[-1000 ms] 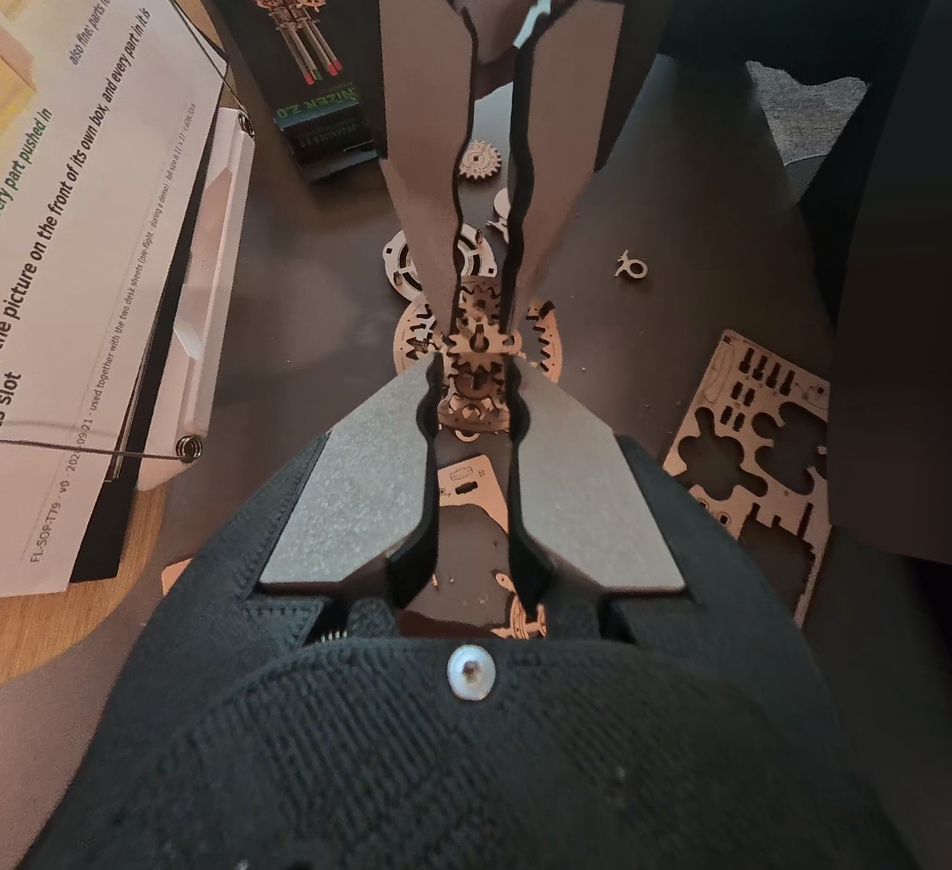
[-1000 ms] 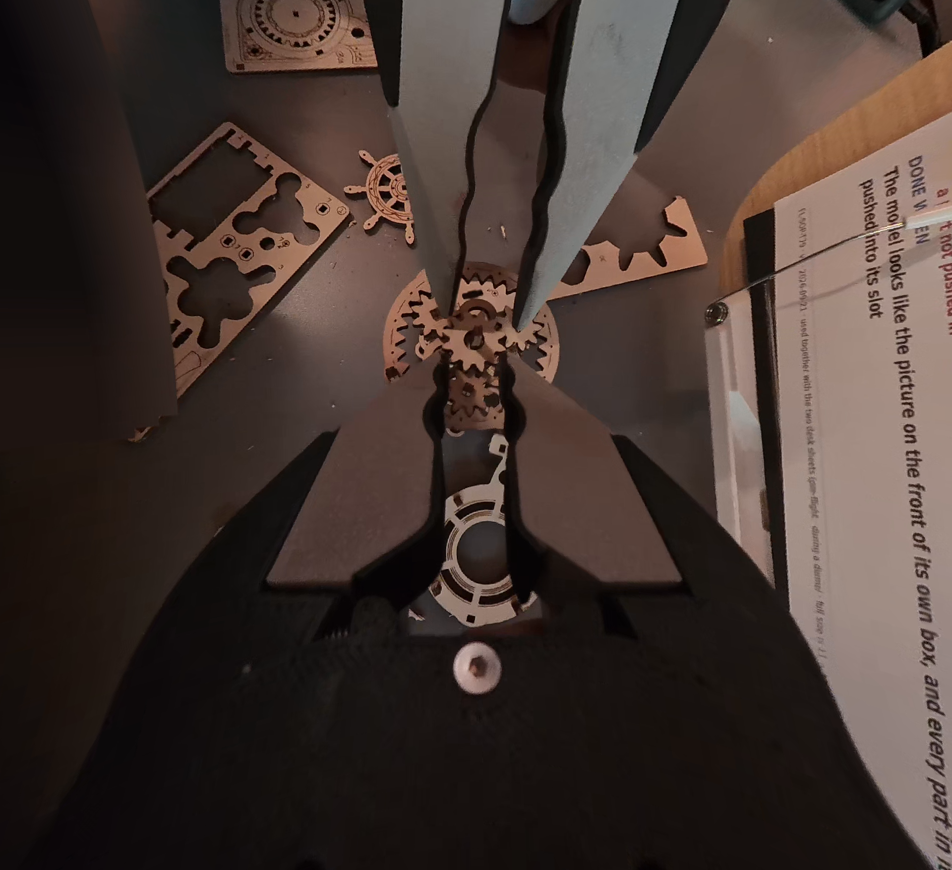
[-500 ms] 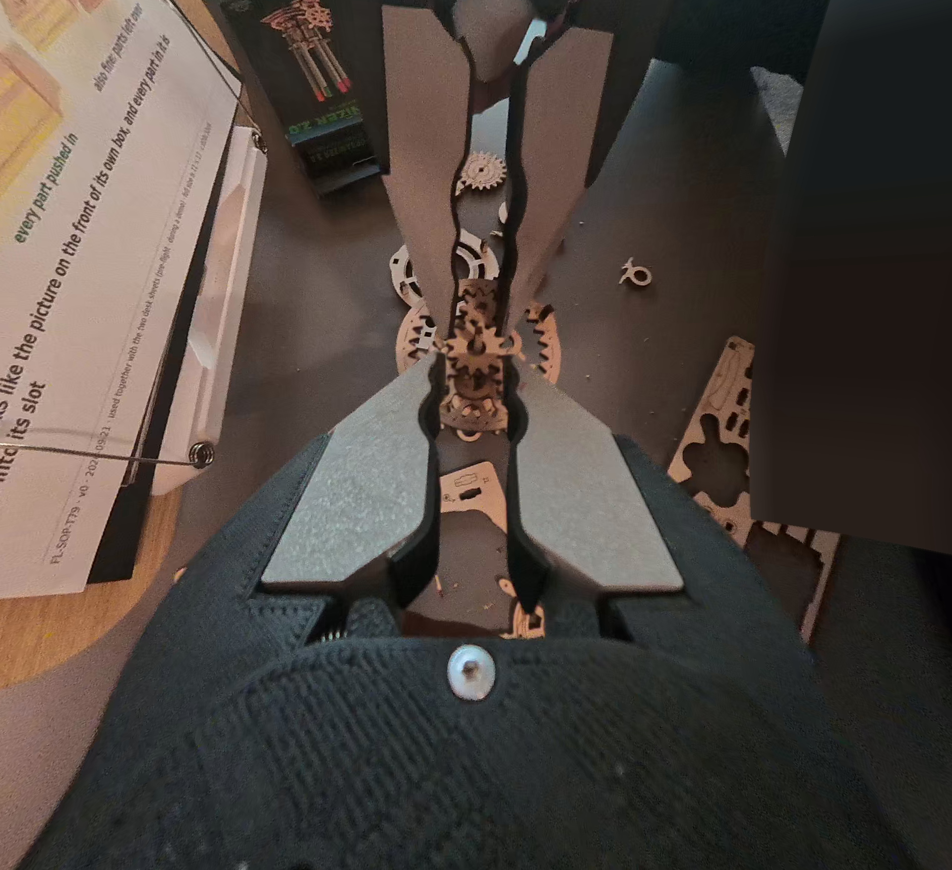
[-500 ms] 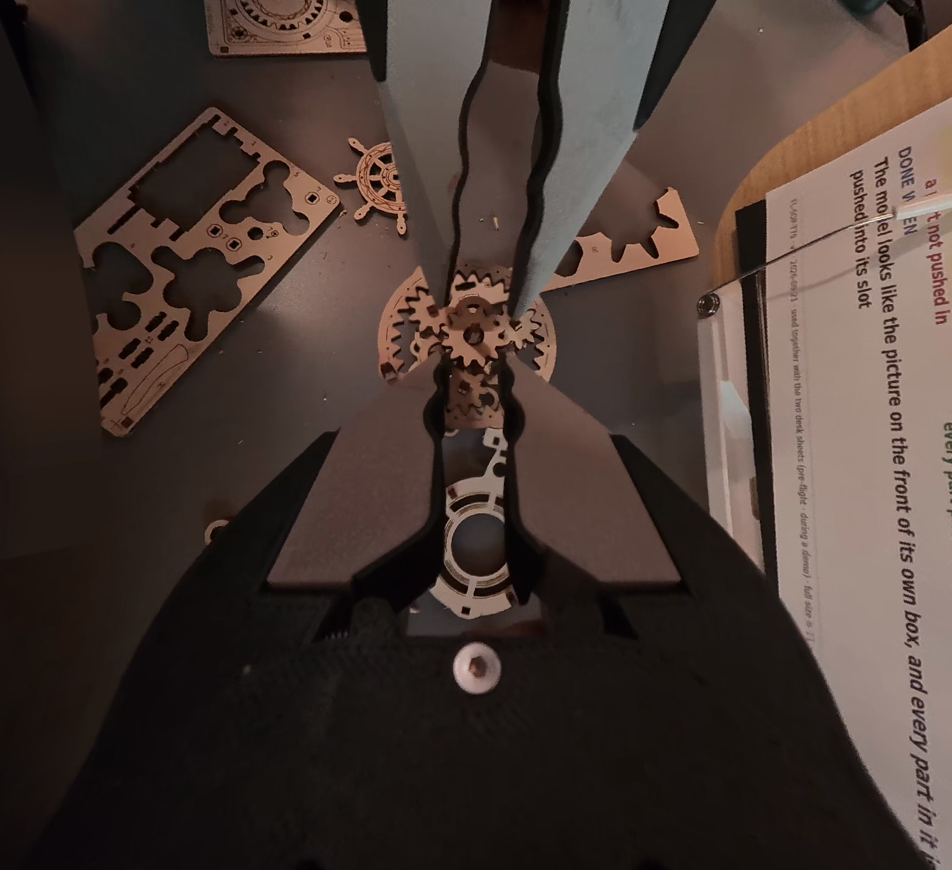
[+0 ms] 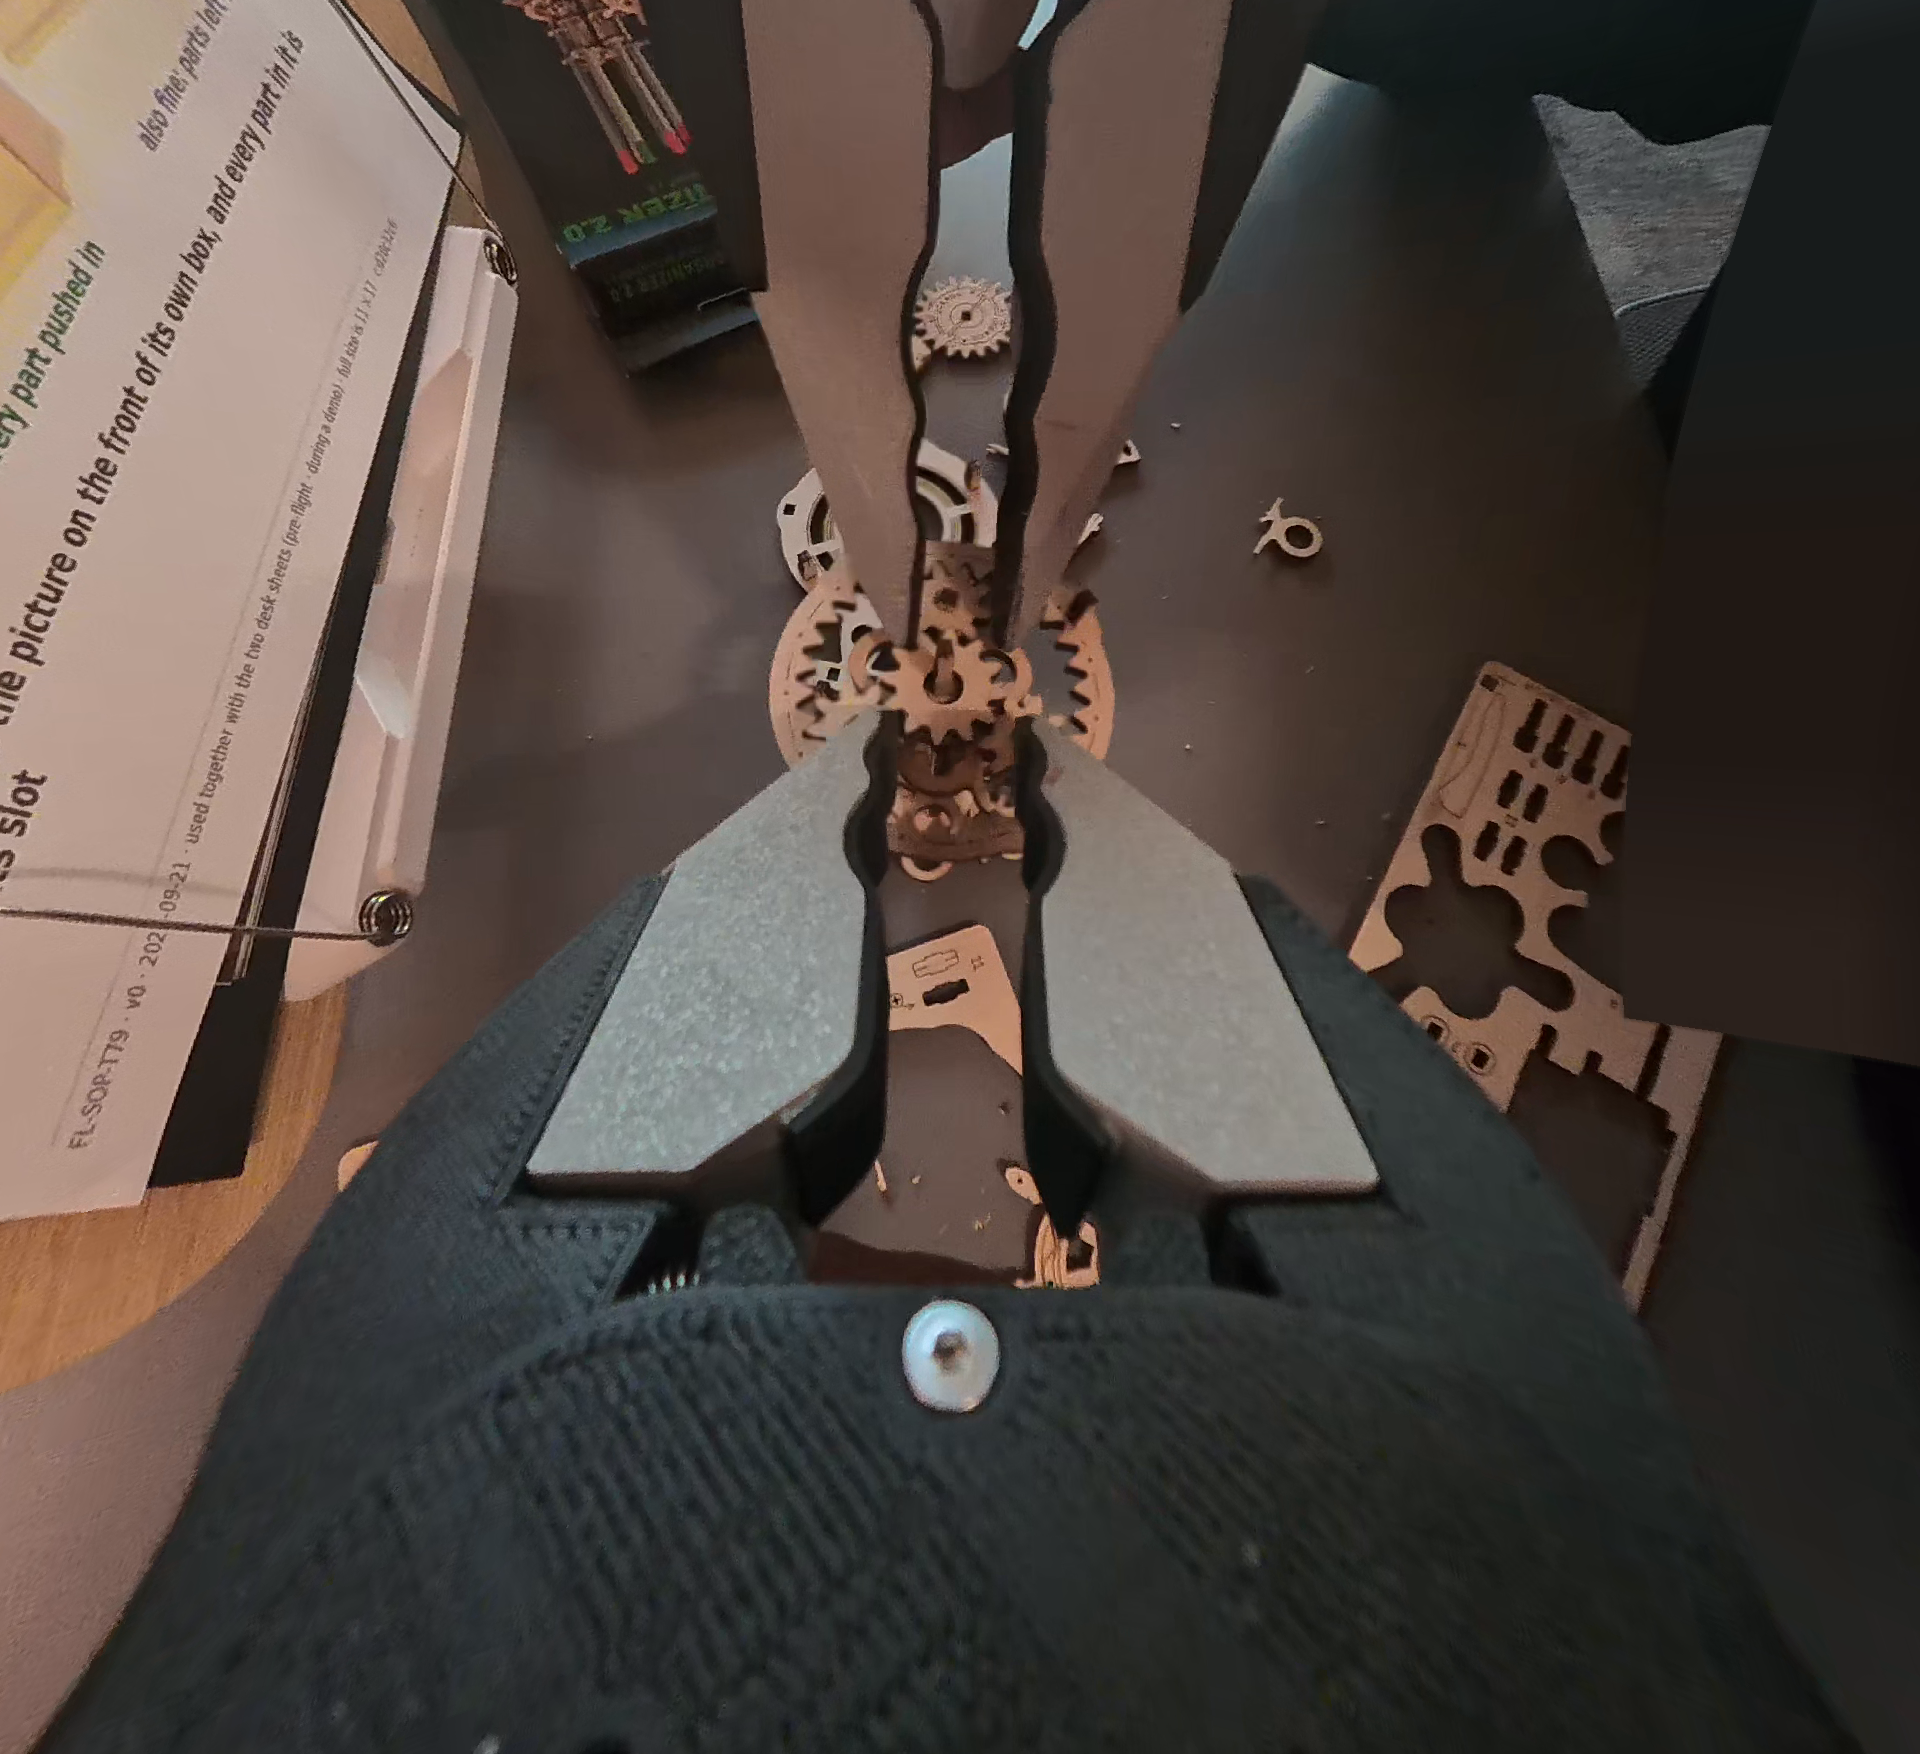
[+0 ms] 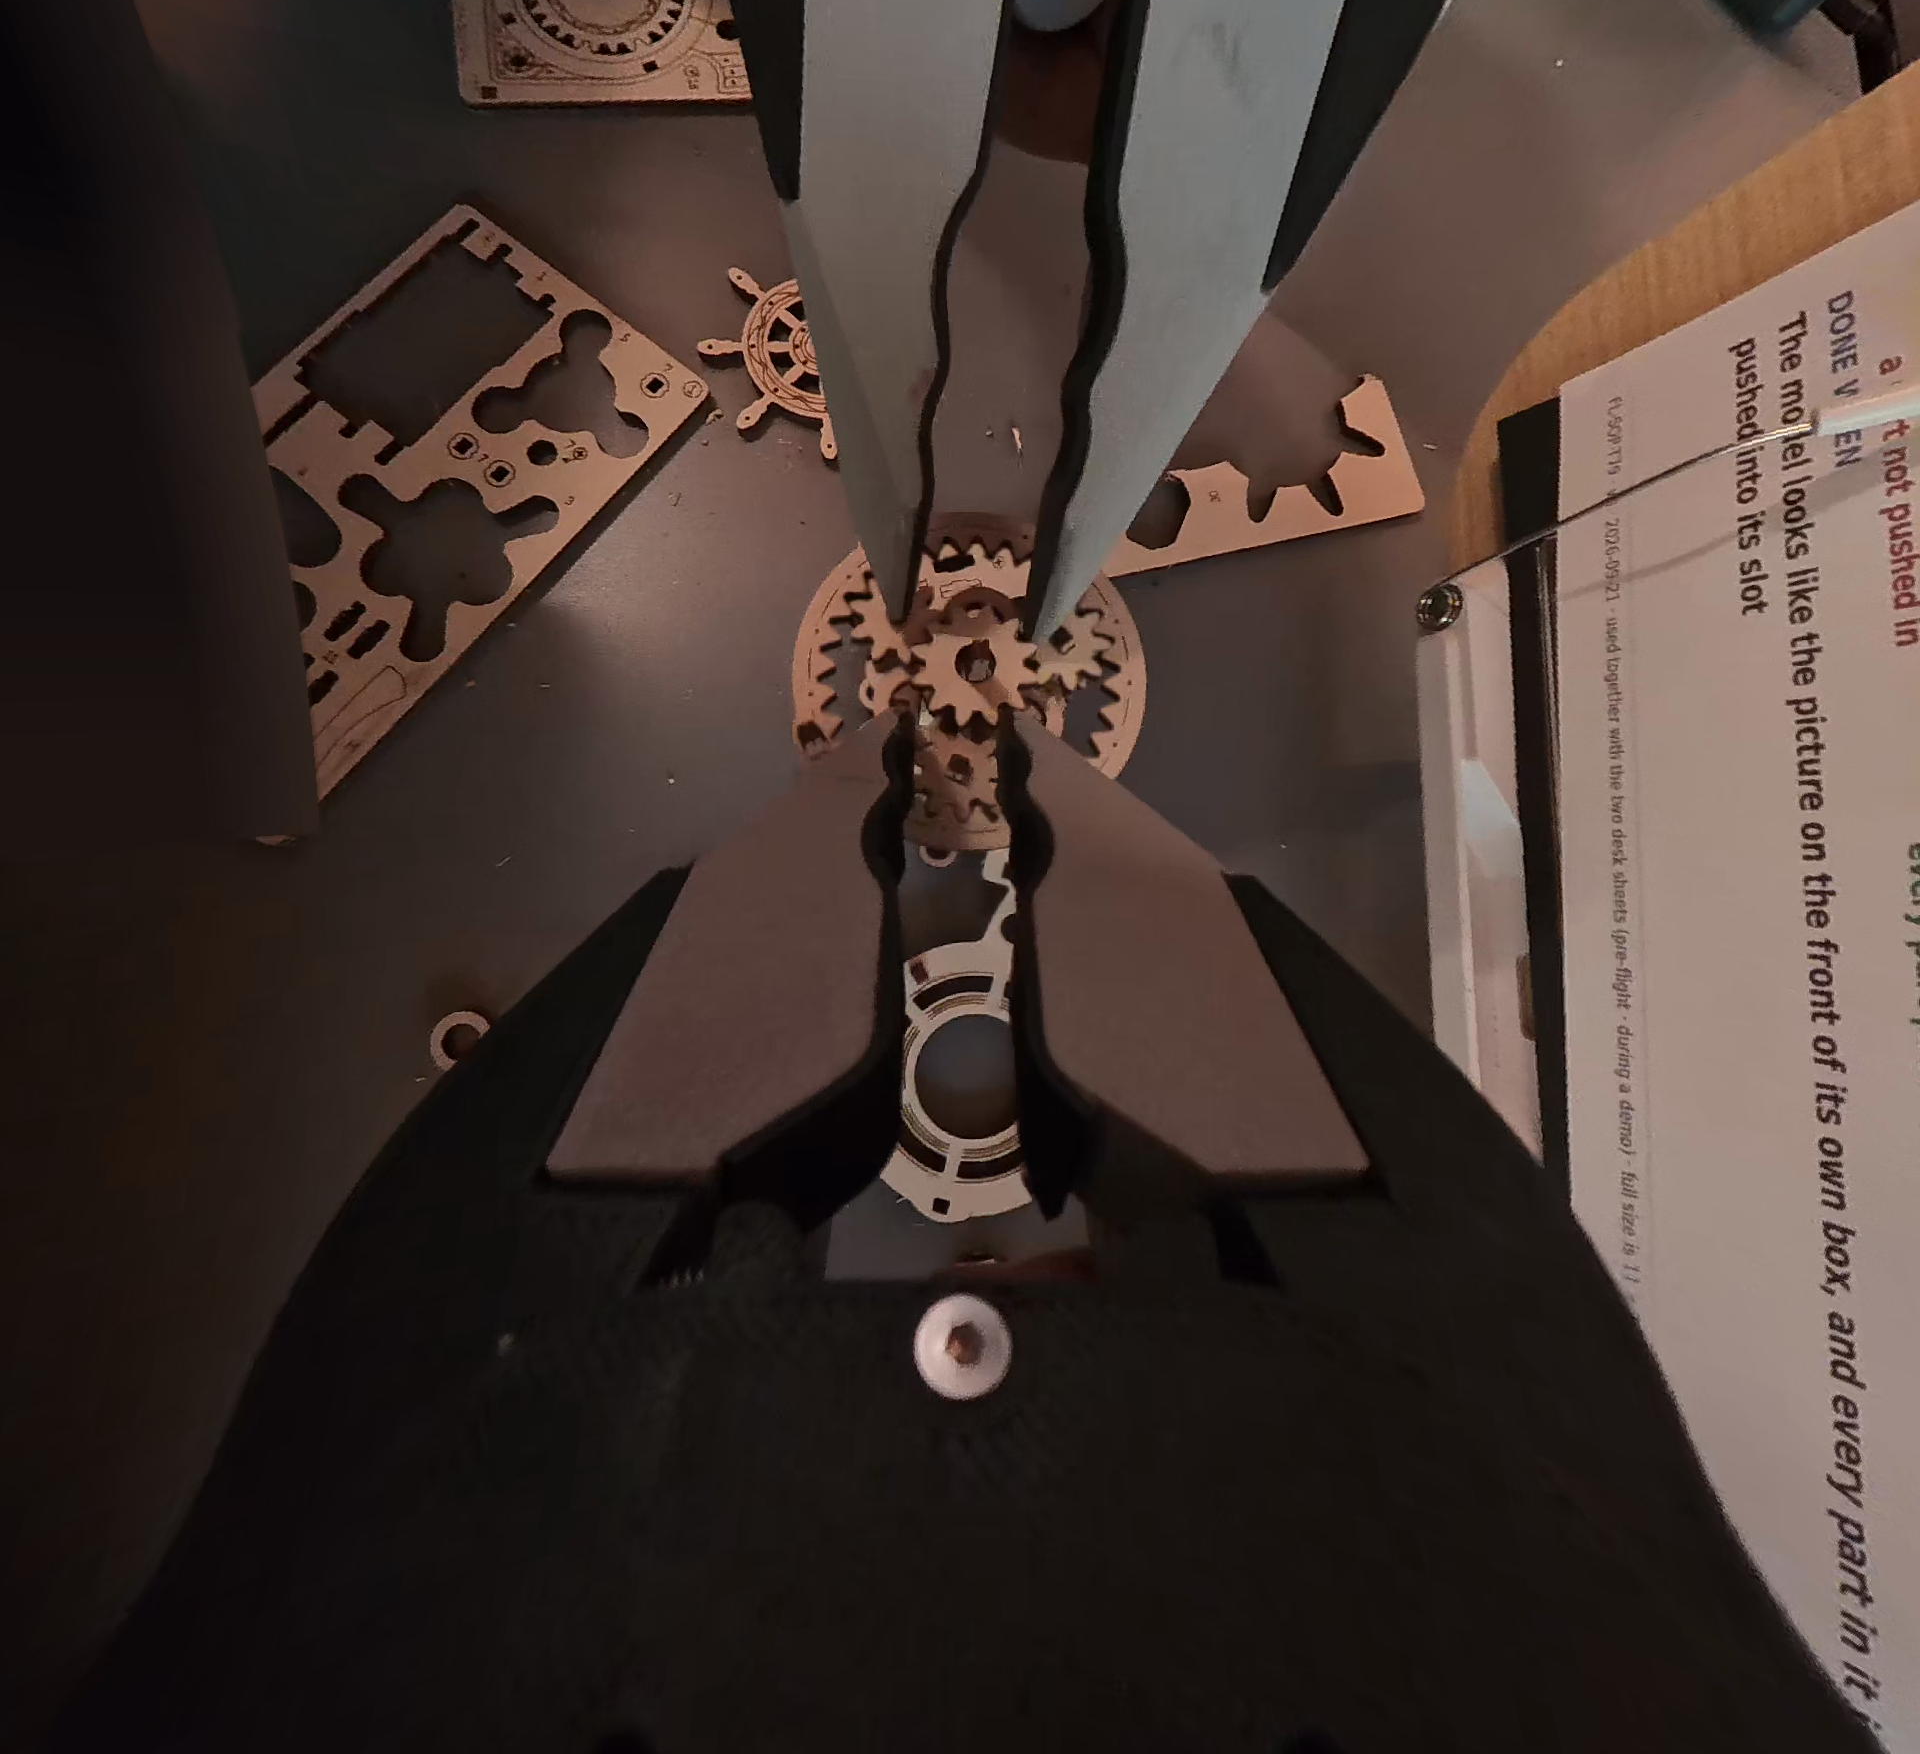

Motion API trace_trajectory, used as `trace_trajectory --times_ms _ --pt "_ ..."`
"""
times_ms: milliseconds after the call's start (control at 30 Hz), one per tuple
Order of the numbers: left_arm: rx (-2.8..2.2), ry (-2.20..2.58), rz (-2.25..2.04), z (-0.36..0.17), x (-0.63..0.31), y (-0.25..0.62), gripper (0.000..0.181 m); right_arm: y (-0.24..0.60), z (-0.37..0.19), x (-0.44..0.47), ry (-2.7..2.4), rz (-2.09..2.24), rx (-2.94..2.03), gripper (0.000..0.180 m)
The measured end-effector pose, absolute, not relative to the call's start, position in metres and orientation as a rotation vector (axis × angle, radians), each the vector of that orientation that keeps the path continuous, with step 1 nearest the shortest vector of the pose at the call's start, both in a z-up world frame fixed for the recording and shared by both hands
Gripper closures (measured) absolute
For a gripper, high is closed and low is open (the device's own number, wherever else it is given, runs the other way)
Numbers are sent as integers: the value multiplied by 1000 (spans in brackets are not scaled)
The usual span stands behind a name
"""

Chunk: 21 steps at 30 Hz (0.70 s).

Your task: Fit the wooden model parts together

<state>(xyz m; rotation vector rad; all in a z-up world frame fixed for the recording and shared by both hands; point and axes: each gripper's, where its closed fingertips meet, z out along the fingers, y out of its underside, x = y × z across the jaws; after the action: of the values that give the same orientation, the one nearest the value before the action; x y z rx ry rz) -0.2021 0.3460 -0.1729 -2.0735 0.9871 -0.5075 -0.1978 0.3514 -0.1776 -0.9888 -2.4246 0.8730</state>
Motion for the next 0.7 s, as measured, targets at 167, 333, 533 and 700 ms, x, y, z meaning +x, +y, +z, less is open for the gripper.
trace_trajectory --times_ms 167,333,533,700 --pt "-2071 966 -513 -172 -202 349 163 354 -179 -198 -2423 849 -994 169" --pt "-2063 964 -509 -172 -200 350 164 356 -174 -199 -2403 847 -994 170" --pt "-2061 941 -520 -172 -201 352 167 357 -178 -198 -2416 846 -1002 170" --pt "-2054 944 -525 -172 -198 352 166 358 -177 -196 -2422 834 -993 170"
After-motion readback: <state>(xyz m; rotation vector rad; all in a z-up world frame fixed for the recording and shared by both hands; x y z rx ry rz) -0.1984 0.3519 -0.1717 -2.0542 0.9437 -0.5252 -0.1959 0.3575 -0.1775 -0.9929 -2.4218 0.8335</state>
